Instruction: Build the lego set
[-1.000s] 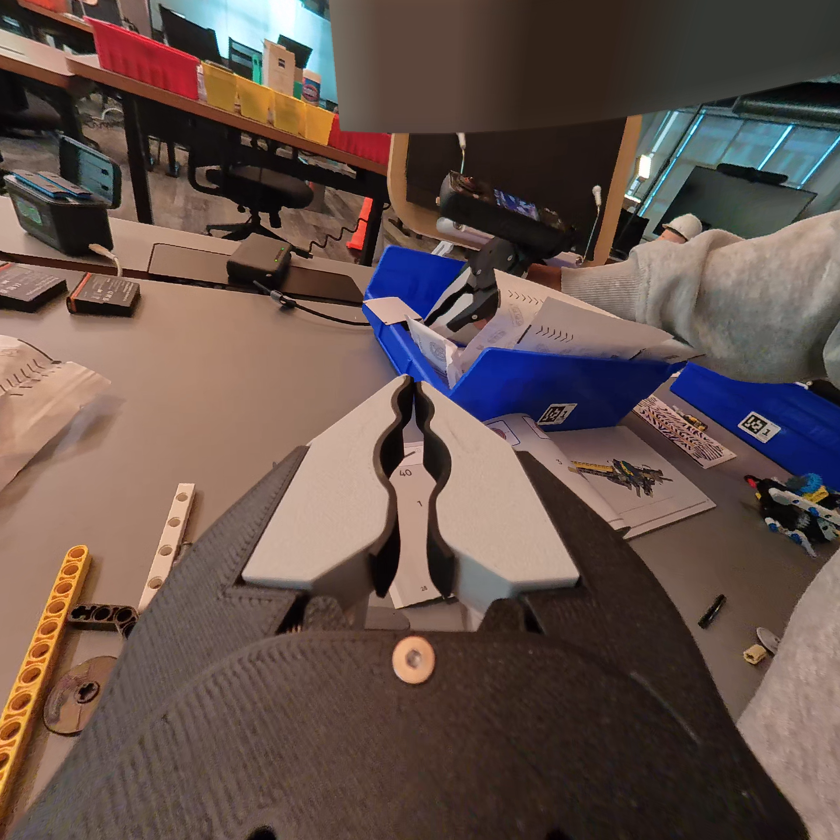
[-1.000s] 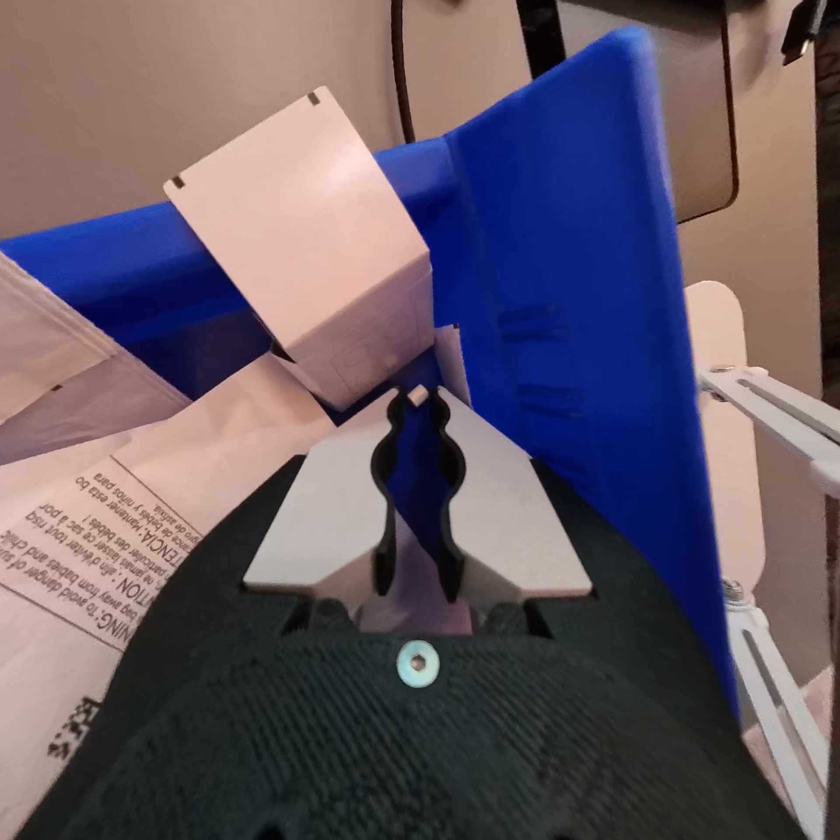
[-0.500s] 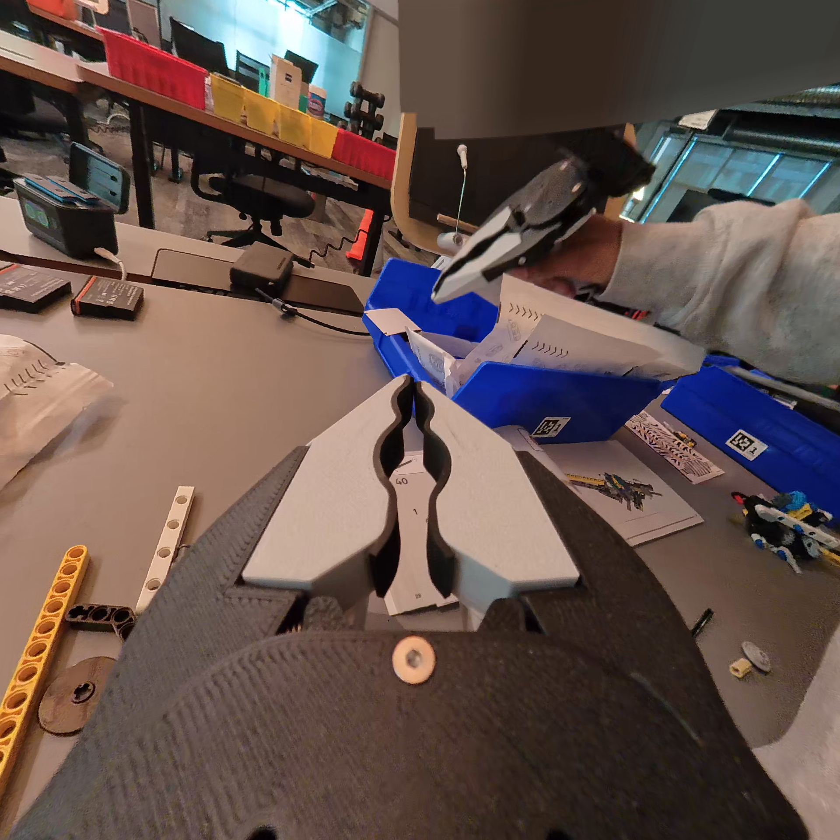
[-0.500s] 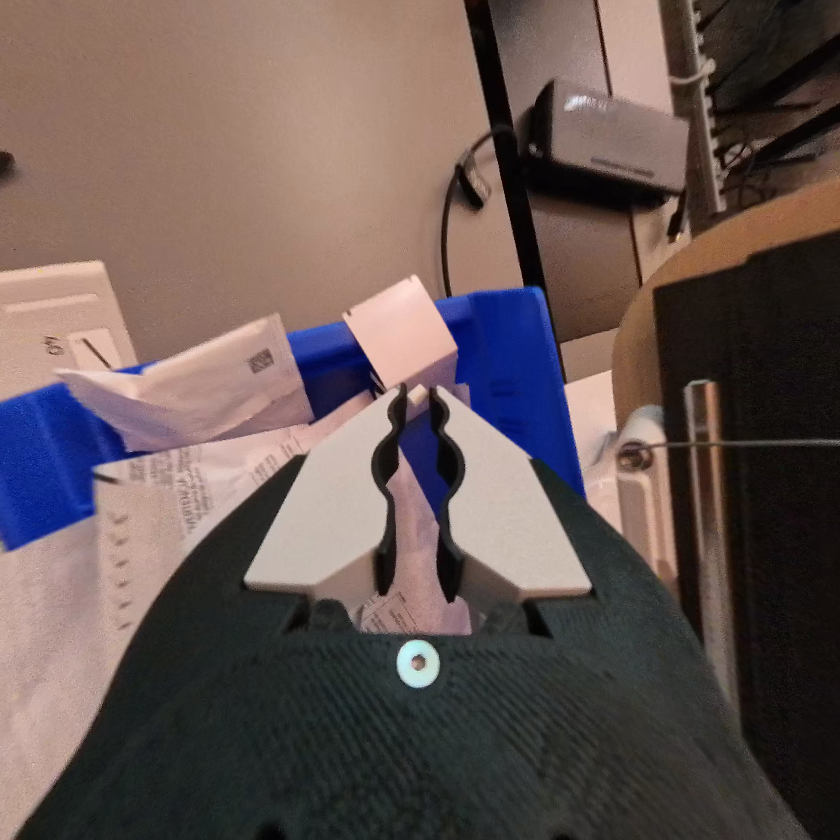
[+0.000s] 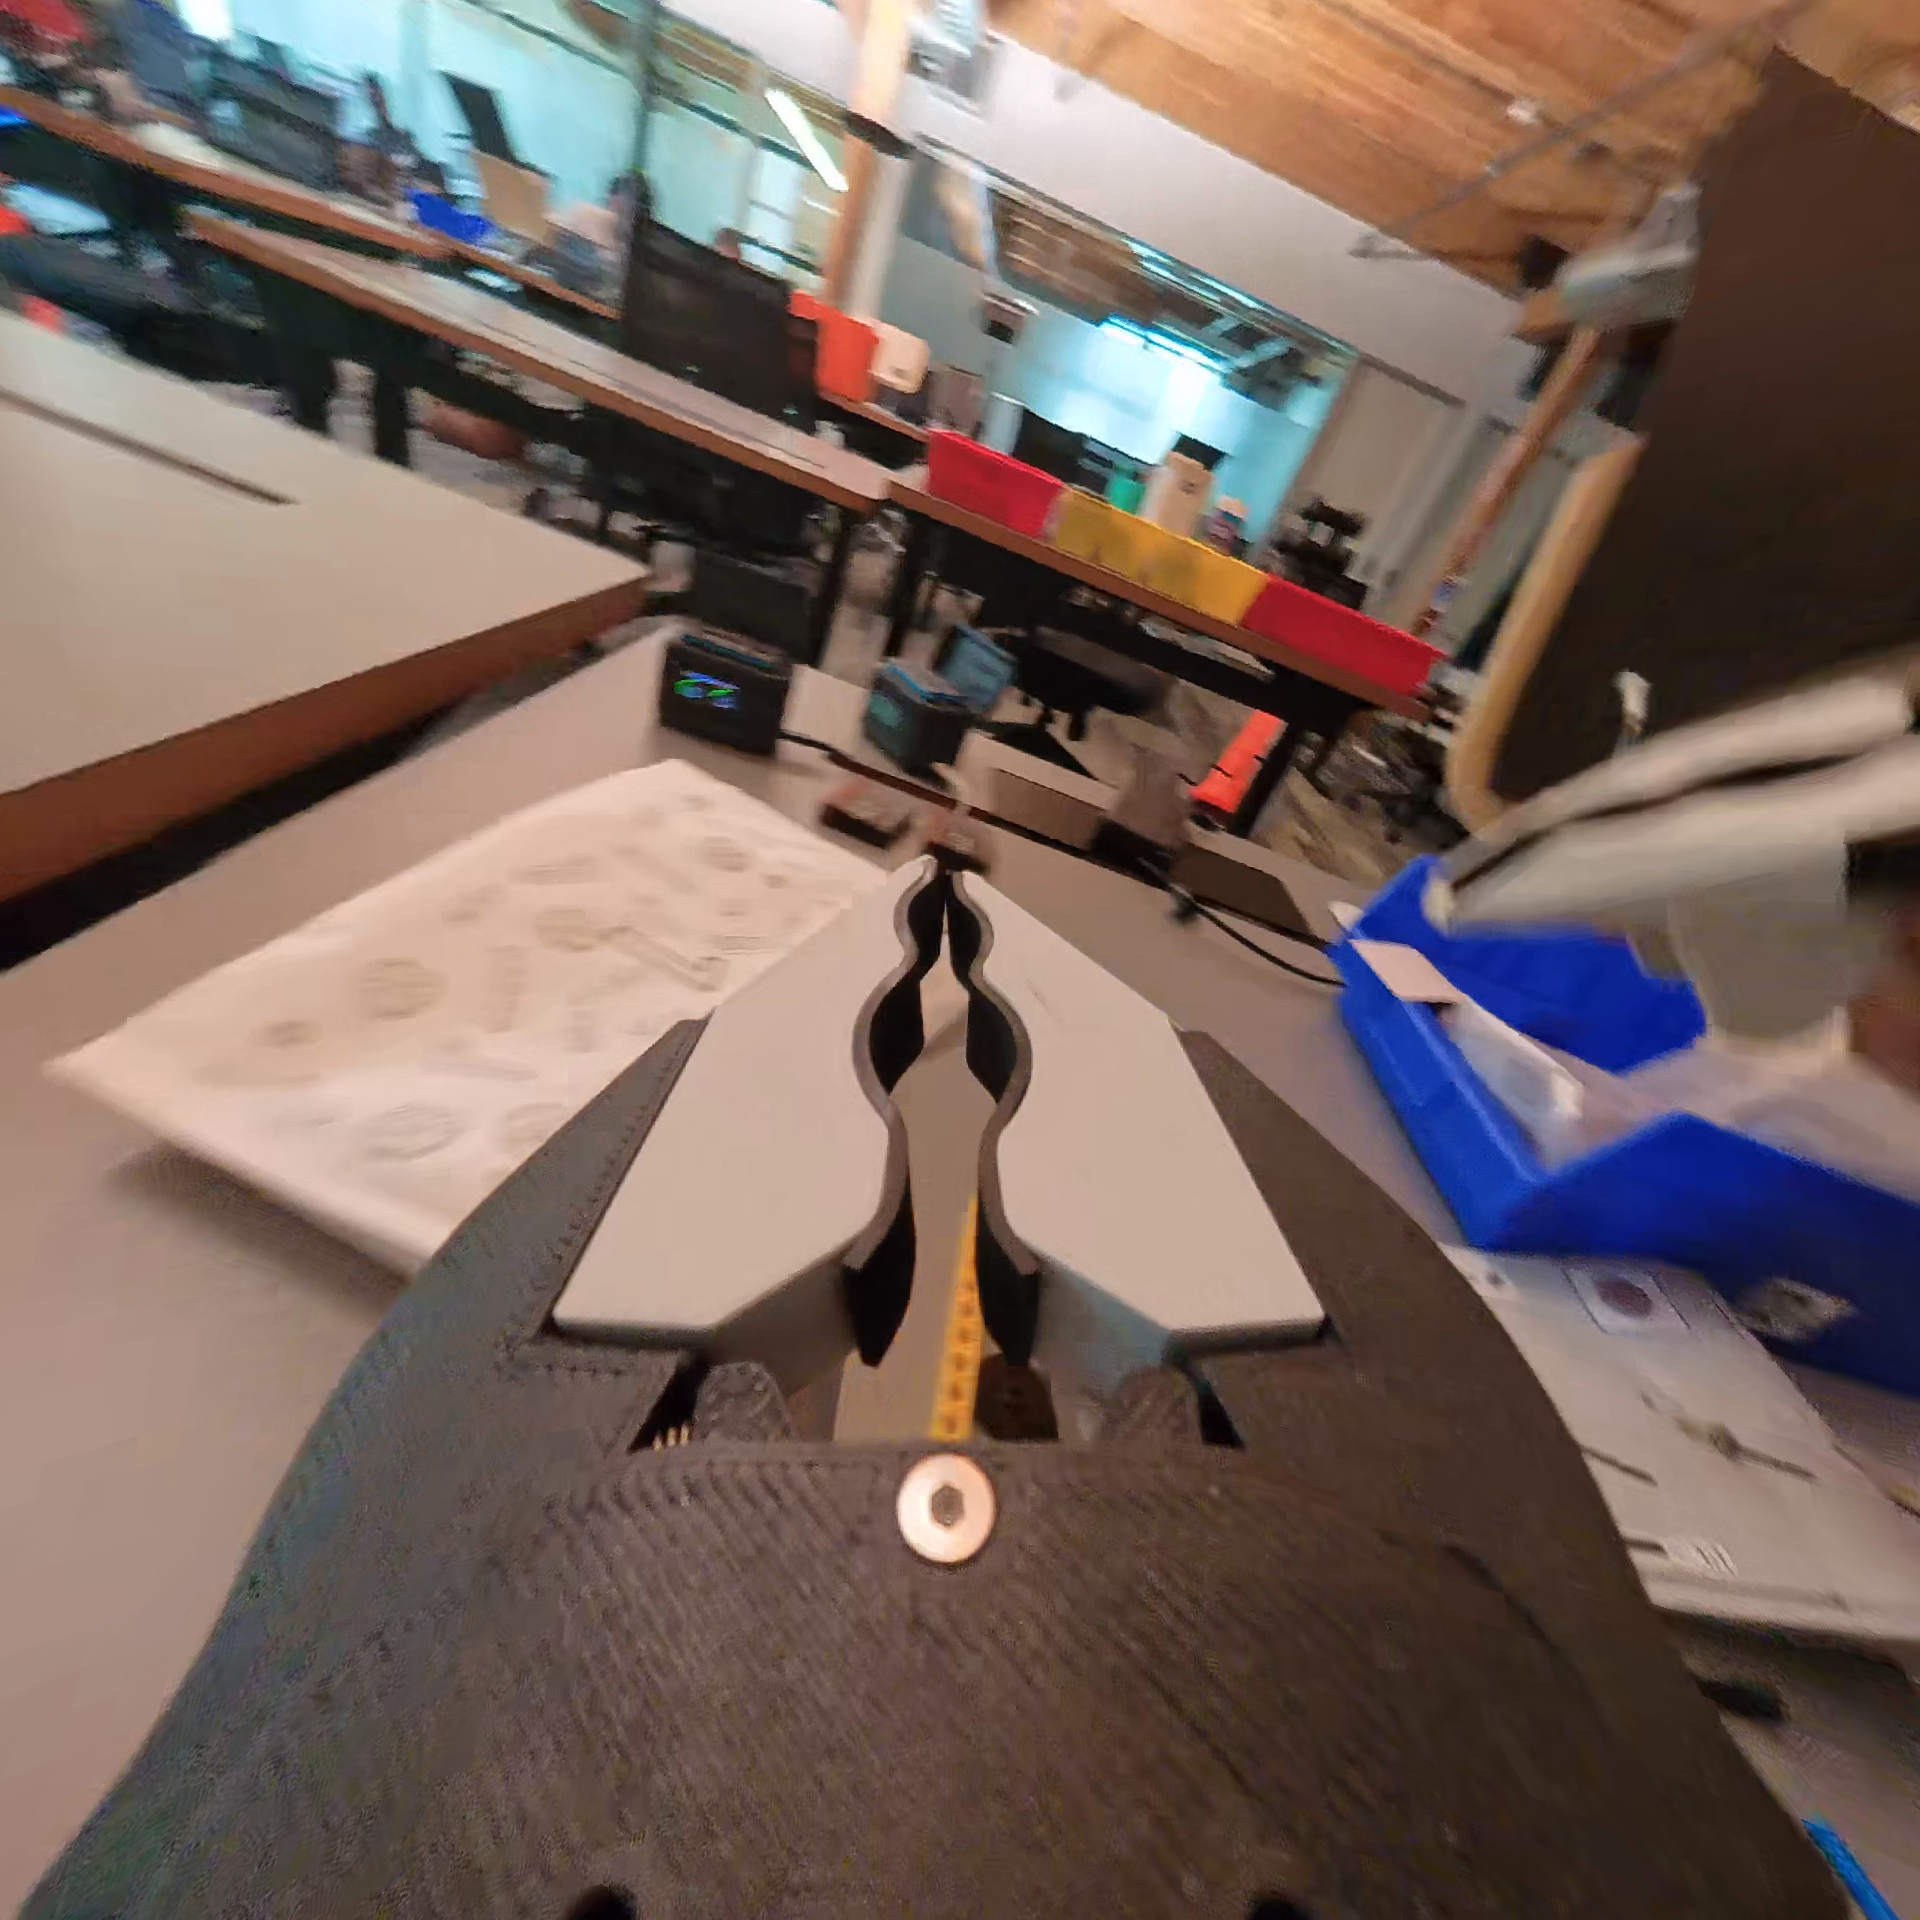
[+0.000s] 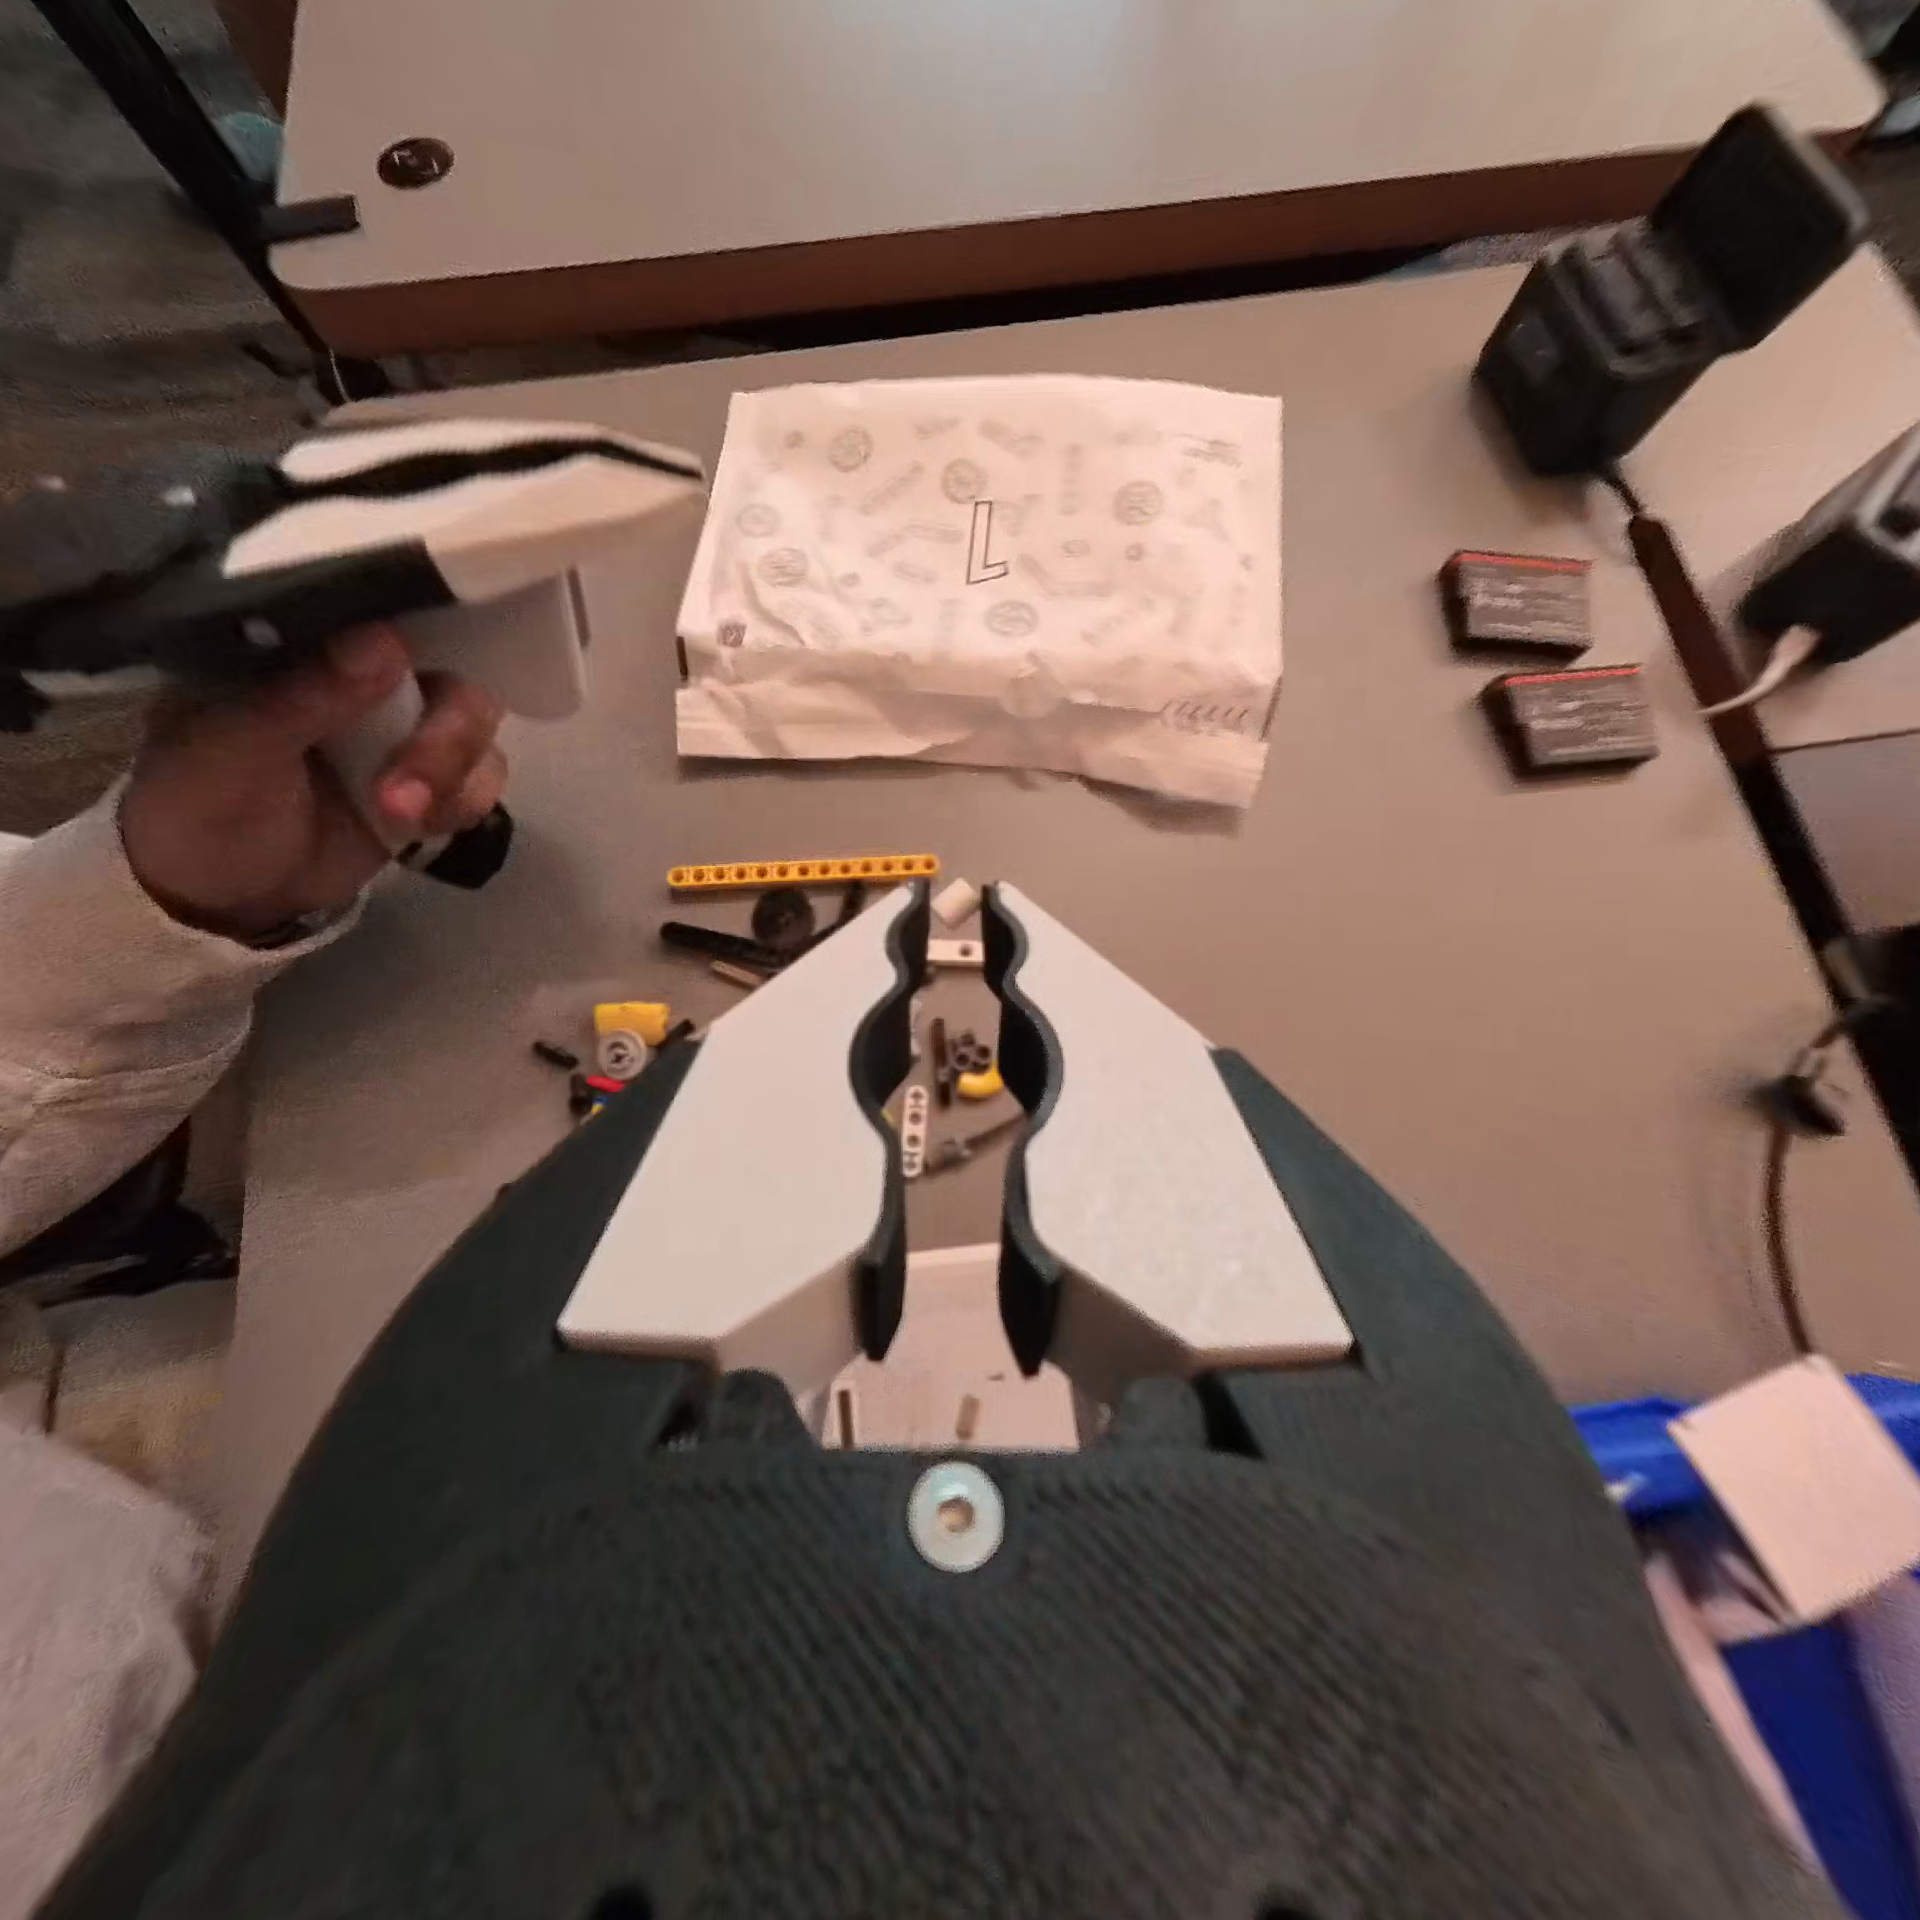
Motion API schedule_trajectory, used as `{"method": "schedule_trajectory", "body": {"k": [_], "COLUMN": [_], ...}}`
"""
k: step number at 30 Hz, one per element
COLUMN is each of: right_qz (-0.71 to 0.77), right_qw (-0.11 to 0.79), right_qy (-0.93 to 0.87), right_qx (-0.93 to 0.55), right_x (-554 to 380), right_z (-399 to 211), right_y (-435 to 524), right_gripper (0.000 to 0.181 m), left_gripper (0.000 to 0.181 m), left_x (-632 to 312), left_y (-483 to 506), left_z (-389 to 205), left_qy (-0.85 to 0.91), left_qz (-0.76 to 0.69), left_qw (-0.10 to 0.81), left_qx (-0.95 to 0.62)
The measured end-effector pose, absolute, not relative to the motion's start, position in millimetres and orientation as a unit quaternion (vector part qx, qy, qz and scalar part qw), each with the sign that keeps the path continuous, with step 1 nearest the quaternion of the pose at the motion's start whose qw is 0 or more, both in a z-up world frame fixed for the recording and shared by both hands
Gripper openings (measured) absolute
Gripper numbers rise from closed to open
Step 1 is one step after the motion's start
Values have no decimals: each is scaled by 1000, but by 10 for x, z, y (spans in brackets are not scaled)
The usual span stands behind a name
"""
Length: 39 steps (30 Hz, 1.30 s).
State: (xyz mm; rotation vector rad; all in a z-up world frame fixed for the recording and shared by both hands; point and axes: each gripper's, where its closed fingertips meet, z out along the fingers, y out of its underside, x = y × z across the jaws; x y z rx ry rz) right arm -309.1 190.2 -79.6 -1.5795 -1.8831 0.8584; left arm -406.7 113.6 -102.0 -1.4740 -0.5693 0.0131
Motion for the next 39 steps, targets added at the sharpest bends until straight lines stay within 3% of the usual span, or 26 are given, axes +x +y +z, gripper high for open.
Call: {"method": "schedule_trajectory", "body": {"k": [8, 17, 32, 39], "right_qz": [269, 246, 303, 258], "right_qw": [181, 204, 254, 407], "right_qy": [-669, -683, -633, -553], "right_qx": [-669, -657, -666, -680], "right_x": [-2812, -2780, -2393, -1464], "right_z": [-2079, -2253, -1698, -791], "right_y": [1360, 1115, 1095, 2046], "right_gripper": [8, 8, 12, 10], "left_gripper": [0, 0, 0, 0], "left_x": [-4345, -4261, -4116, -3878], "left_y": [1026, 1111, 1223, 1346], "left_z": [-1210, -1219, -1278, -1324], "left_qy": [-307, -299, -258, -221], "left_qz": [-20, -41, -17, -9], "left_qw": [681, 680, 669, 658], "left_qx": [-665, -668, -697, -720]}}
